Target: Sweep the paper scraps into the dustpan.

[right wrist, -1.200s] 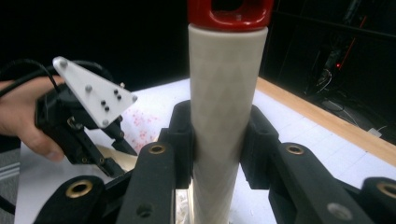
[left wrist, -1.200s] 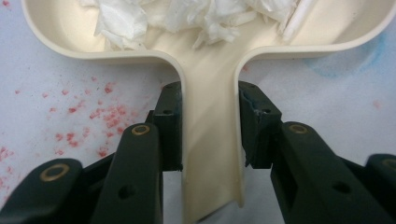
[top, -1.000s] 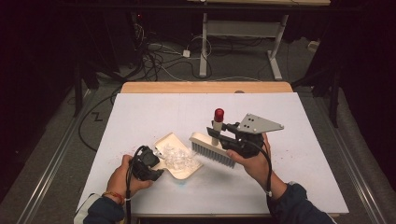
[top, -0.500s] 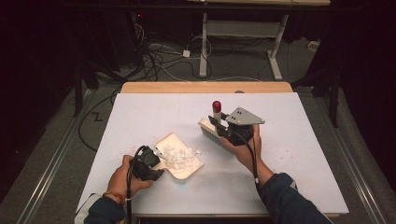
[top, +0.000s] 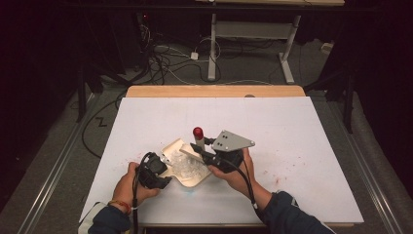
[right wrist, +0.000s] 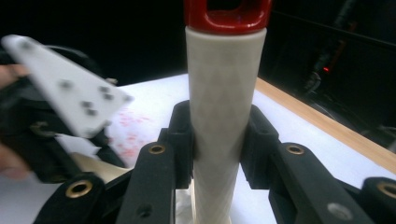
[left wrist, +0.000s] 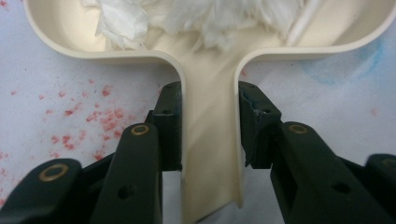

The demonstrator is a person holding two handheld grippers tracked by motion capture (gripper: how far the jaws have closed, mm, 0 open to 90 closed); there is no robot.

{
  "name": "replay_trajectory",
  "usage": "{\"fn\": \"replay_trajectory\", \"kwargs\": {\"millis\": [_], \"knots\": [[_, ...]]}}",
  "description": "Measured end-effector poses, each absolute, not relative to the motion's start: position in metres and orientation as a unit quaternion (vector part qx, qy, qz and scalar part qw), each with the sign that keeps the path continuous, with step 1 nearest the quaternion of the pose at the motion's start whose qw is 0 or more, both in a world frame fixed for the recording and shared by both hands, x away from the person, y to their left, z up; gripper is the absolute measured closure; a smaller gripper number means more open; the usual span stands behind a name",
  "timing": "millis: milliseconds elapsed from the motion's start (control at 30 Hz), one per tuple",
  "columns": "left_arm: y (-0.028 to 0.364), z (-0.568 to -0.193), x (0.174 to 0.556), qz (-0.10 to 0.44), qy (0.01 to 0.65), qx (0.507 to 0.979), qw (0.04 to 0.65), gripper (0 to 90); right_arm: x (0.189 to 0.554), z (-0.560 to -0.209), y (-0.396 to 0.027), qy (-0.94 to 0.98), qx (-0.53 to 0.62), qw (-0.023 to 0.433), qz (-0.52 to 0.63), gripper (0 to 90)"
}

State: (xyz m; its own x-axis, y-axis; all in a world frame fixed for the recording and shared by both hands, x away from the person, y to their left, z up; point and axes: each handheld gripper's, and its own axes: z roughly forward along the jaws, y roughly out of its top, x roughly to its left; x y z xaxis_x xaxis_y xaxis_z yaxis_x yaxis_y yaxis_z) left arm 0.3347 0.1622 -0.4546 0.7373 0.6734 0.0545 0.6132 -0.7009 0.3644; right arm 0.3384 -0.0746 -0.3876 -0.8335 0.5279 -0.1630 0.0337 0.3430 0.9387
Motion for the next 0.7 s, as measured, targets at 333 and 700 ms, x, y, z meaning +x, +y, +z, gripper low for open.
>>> {"fn": "replay_trajectory", "kwargs": {"millis": [333, 700], "knots": [[0.163, -0.454, 0.334, 0.090, 0.355, 0.915, 0.167, 62.7, 0.333, -0.378, -0.071, 0.787, 0.165, 0.232, 0.548, 70.2], [0.164, -0.455, 0.335, 0.083, 0.364, 0.911, 0.173, 62.6, 0.360, -0.357, -0.096, 0.758, 0.202, 0.251, 0.566, 70.2]]}}
